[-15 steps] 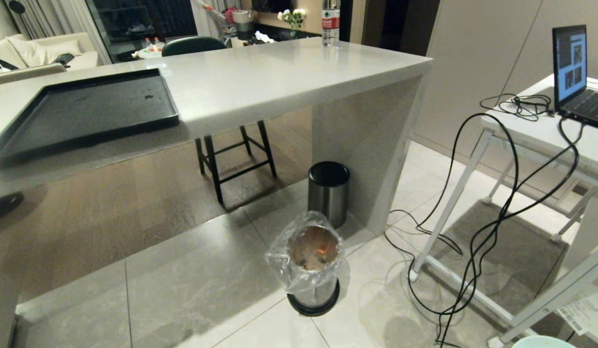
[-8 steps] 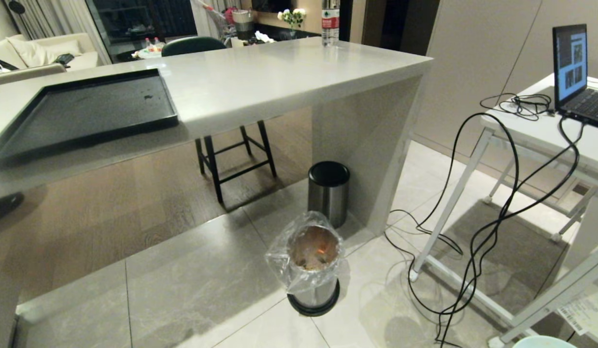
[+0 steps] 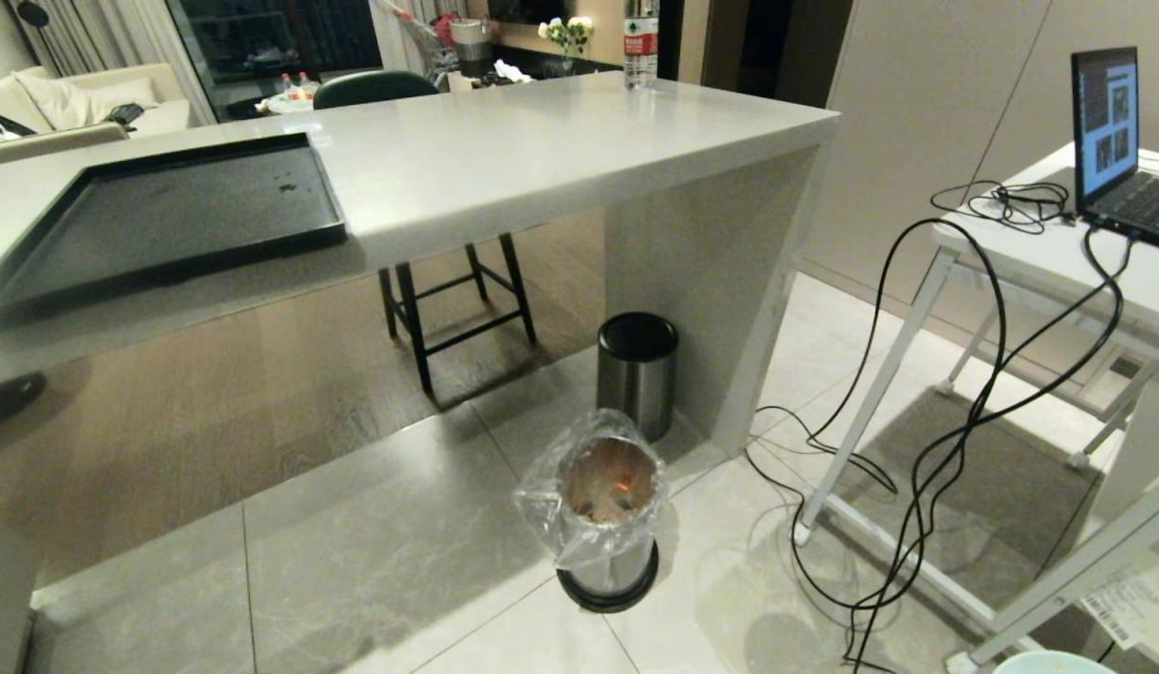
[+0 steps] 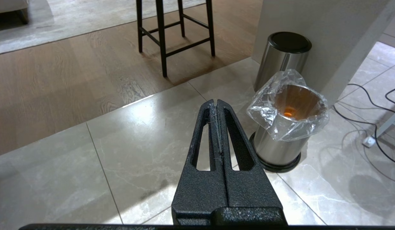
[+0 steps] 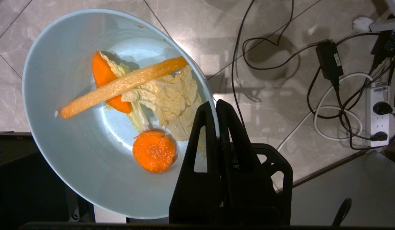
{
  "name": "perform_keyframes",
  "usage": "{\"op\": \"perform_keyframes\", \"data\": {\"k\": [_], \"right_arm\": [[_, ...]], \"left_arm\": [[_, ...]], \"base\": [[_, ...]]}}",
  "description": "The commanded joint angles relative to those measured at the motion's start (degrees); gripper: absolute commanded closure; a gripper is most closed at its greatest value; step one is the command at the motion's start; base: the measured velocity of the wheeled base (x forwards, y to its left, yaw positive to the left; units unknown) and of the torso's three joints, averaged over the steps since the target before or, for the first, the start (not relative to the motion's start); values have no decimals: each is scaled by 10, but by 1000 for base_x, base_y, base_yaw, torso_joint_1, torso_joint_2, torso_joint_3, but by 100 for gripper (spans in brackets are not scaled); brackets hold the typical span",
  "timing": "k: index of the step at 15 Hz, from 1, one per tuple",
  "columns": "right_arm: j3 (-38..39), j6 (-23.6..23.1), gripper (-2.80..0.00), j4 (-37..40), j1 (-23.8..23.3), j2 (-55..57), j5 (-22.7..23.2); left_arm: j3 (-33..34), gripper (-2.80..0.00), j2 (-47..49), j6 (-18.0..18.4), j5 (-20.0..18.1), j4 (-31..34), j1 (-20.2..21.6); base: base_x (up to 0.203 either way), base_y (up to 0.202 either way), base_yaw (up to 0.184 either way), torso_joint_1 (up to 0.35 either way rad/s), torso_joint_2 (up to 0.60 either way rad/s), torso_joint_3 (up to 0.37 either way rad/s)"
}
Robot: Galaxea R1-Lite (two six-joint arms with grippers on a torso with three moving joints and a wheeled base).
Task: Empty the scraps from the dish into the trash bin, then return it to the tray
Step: Move the bowl over the trash can
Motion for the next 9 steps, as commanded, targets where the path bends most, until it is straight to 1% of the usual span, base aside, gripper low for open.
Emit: {"op": "perform_keyframes", "data": {"k": [1,2,4,9], "right_arm": [[0,0,0,2,-1,1,0],[0,1,0,2,-1,1,0],[1,1,0,2,-1,0,0],[5,0,0,2,-3,1,0]], "left_arm": [[0,0,1,0,0,0,0],[0,0,1,0,1,0,0],[0,0,1,-1,0,0,0],[0,0,0,-1,0,0,0]], "base": [[0,0,0,0,0,0],[0,0,0,0,0,0],[0,0,0,2,2,-109],[0,0,0,2,2,-188]]}}
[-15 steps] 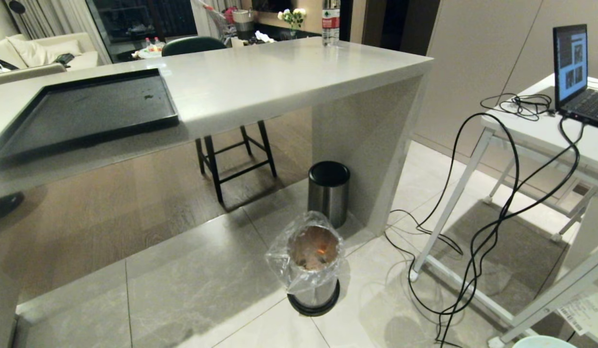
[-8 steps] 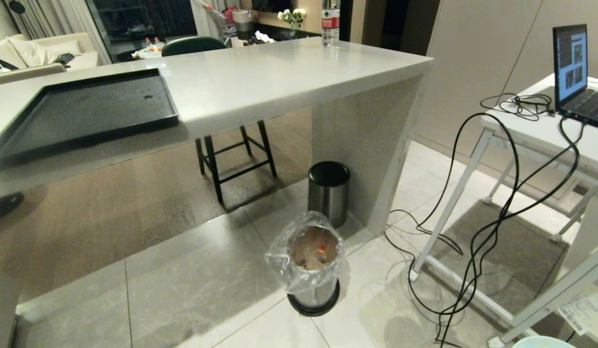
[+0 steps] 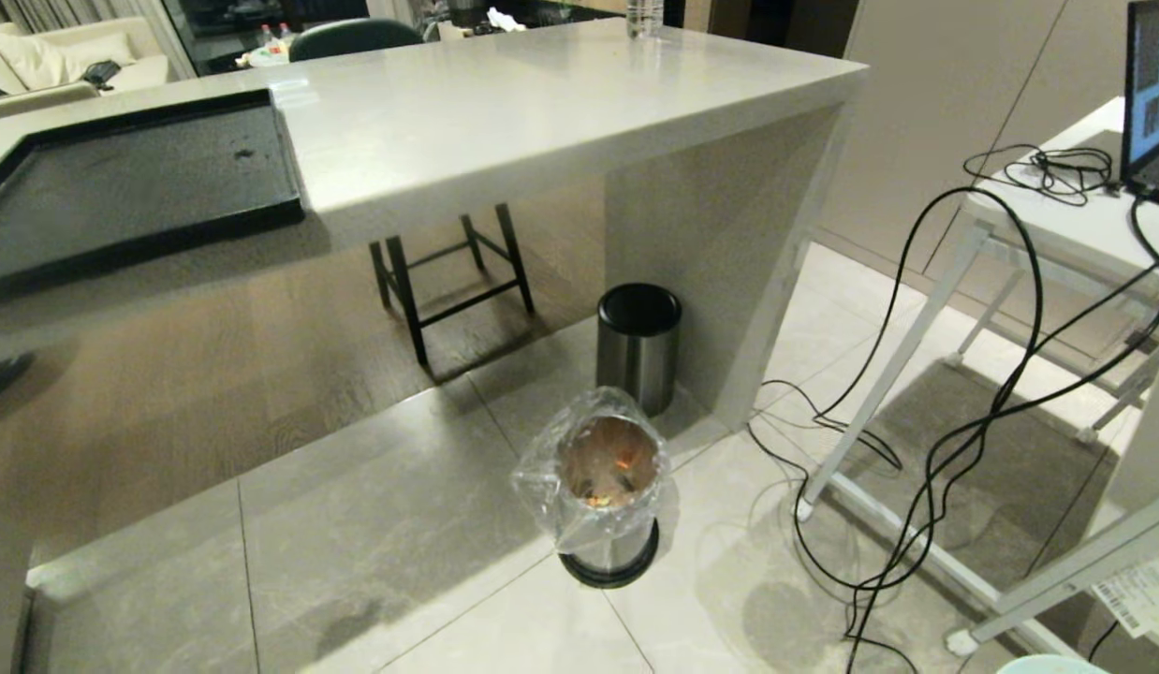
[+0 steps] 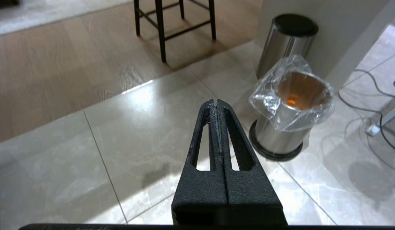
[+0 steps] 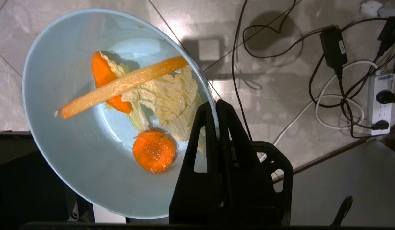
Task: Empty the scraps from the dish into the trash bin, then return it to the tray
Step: Move the bowl over the trash can
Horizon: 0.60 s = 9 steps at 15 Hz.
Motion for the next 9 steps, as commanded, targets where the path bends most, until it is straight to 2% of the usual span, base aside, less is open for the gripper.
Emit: {"op": "perform_keyframes", "data": {"k": [1,9], "right_arm": [[0,0,0,2,0,0,1],[-2,0,0,2,-1,1,1]], "left_arm": [[0,0,1,0,0,0,0],[0,0,1,0,0,0,0]], "base": [[0,0,0,7,-6,-198],[0,0,0,4,3,-198]]}}
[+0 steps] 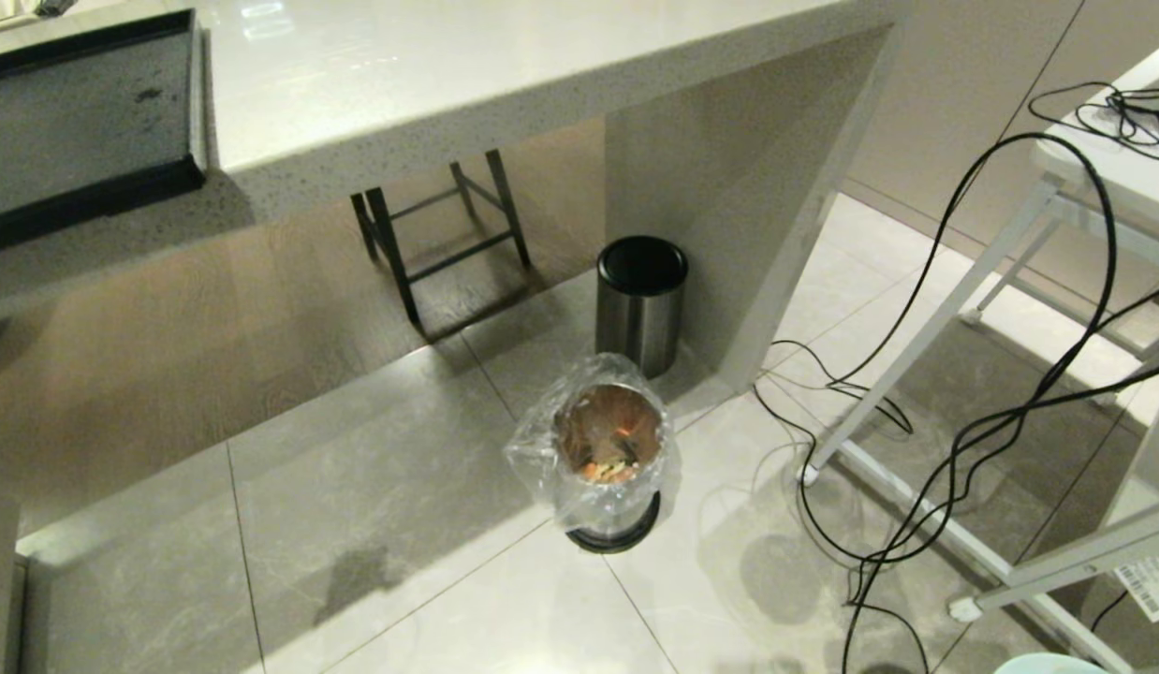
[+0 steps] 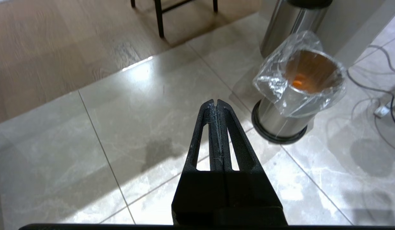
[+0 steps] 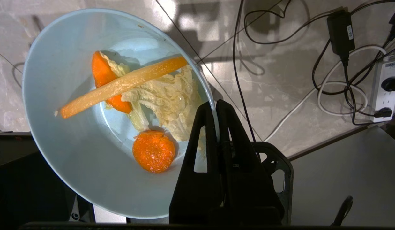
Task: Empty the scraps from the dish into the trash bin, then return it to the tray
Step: Move the bowl over the trash can
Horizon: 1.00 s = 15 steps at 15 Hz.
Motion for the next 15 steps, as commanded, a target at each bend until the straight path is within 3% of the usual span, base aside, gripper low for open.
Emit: {"op": "perform_keyframes", "data": {"k": [1,15], "right_arm": [[-2,0,0,2,0,-1,1],[2,13,0,2,20,-2,1]], "left_arm": [[0,0,1,0,0,0,0],[0,0,1,0,0,0,0]], "base": [[0,0,0,-1,2,-194],[0,0,0,1,1,-199]]}}
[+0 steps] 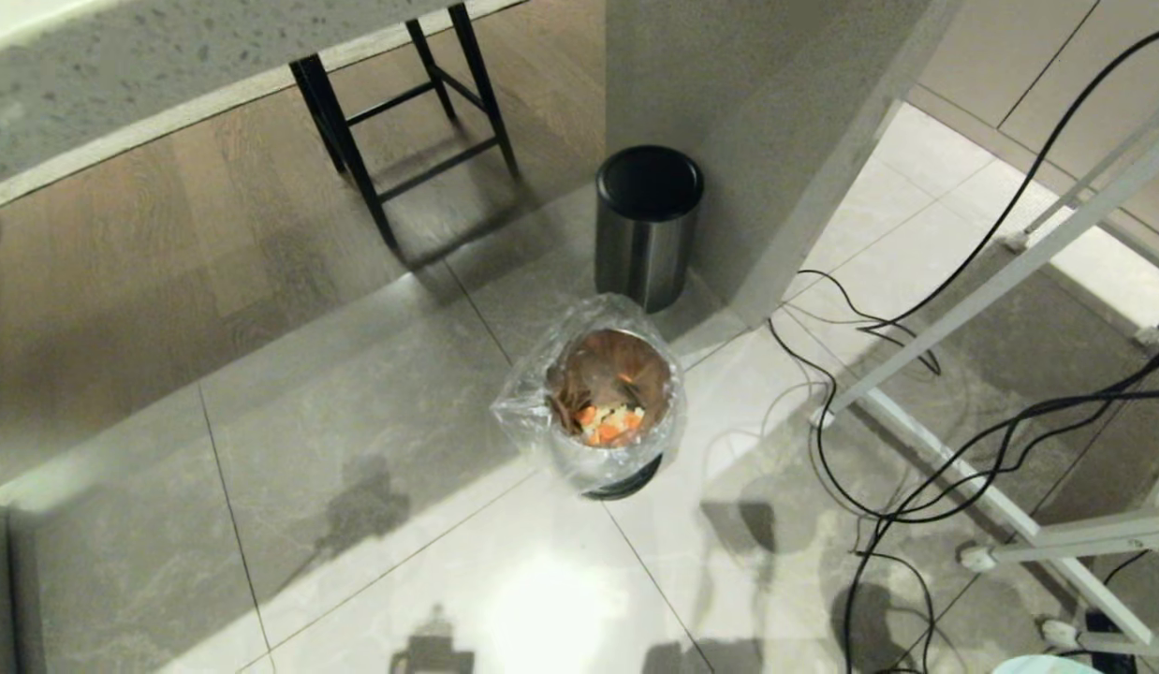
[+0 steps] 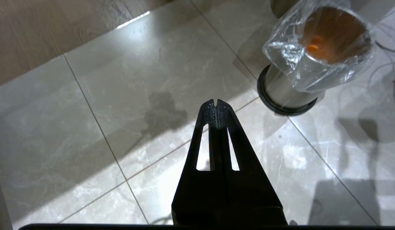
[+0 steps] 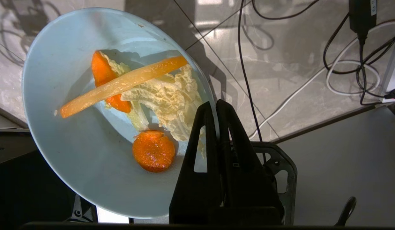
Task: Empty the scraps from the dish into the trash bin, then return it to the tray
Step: Move the bowl over the trash can
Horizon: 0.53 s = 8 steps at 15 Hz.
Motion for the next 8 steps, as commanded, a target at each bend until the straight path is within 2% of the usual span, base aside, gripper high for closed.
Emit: {"op": "perform_keyframes", "data": {"k": [1,8], "right_arm": [[0,5,0,2,5,-1,0],[7,6,0,1,7,-1,0]], "left_arm": [[0,0,1,0,0,0,0],[0,0,1,0,-1,0,0]], "base": [[0,0,0,2,-1,-199],[0,0,0,1,1,-199]]}}
